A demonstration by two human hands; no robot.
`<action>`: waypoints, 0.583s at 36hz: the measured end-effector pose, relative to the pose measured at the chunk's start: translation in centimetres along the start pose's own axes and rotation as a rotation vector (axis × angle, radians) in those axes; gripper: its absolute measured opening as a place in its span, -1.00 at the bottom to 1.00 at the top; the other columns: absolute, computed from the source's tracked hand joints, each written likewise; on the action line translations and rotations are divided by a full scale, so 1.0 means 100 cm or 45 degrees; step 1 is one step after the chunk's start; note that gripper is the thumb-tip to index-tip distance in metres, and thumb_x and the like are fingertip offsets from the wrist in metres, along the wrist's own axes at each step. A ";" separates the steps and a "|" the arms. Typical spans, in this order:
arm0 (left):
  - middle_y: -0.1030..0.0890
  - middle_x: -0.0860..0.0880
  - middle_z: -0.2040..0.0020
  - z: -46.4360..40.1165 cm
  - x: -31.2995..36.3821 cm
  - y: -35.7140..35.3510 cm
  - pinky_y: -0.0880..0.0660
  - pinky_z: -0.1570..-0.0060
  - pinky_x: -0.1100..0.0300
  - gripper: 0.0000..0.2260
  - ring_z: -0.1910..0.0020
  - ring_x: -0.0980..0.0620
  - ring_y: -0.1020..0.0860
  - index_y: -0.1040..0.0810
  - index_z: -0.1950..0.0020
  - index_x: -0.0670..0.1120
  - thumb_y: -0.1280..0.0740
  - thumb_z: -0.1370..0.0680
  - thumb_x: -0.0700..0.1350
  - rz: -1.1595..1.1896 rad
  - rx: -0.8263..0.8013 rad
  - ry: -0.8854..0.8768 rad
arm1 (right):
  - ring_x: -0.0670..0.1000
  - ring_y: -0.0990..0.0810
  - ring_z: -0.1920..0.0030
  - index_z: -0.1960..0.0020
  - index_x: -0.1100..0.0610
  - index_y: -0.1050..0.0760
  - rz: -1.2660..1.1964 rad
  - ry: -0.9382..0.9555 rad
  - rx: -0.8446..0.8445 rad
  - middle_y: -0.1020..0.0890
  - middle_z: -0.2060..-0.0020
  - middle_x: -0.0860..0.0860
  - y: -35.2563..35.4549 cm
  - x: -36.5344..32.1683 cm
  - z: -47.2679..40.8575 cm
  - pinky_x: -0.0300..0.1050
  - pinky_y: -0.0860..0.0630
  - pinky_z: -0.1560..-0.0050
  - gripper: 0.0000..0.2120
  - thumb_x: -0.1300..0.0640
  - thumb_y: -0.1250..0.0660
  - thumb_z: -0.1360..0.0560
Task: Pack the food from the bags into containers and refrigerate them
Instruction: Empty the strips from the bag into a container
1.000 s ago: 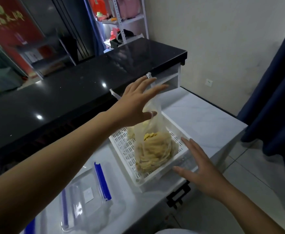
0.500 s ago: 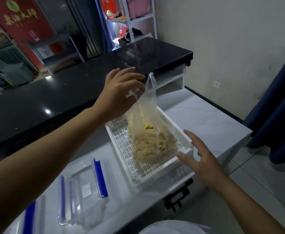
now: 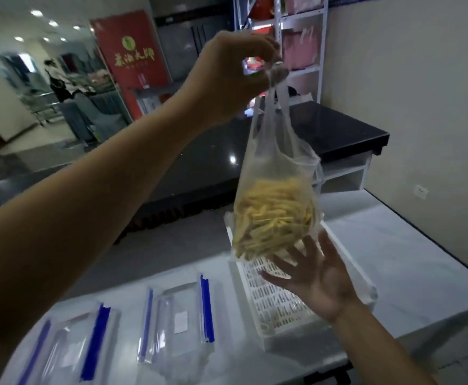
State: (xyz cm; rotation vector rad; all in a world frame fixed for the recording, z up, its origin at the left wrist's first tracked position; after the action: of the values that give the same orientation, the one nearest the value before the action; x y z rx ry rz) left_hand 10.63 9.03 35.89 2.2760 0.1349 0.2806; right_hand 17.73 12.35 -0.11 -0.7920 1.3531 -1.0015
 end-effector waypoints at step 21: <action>-0.76 -0.04 0.01 0.202 -0.182 0.025 -0.59 -0.05 0.26 -0.65 -0.01 0.03 -0.72 -0.76 -0.02 0.04 -0.57 -0.35 0.20 0.908 -0.544 0.658 | 0.08 -0.73 0.10 -0.06 0.25 -0.69 -0.057 -0.265 -0.055 -0.73 0.16 0.18 -0.032 0.098 0.005 0.07 -0.62 -0.07 -0.75 0.15 -0.55 -0.44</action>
State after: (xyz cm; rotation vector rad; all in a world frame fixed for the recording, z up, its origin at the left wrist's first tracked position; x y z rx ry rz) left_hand -2.00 -10.75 21.98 1.7063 -0.4446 1.1486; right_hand 17.37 2.06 -1.06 -0.9359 1.1851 -0.9003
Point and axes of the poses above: each hand's wrist, its own z-axis away from the middle knuckle, its own y-axis out of the back of the hand, x = y × z, the point moved 10 cm from there along -z, towards the middle knuckle
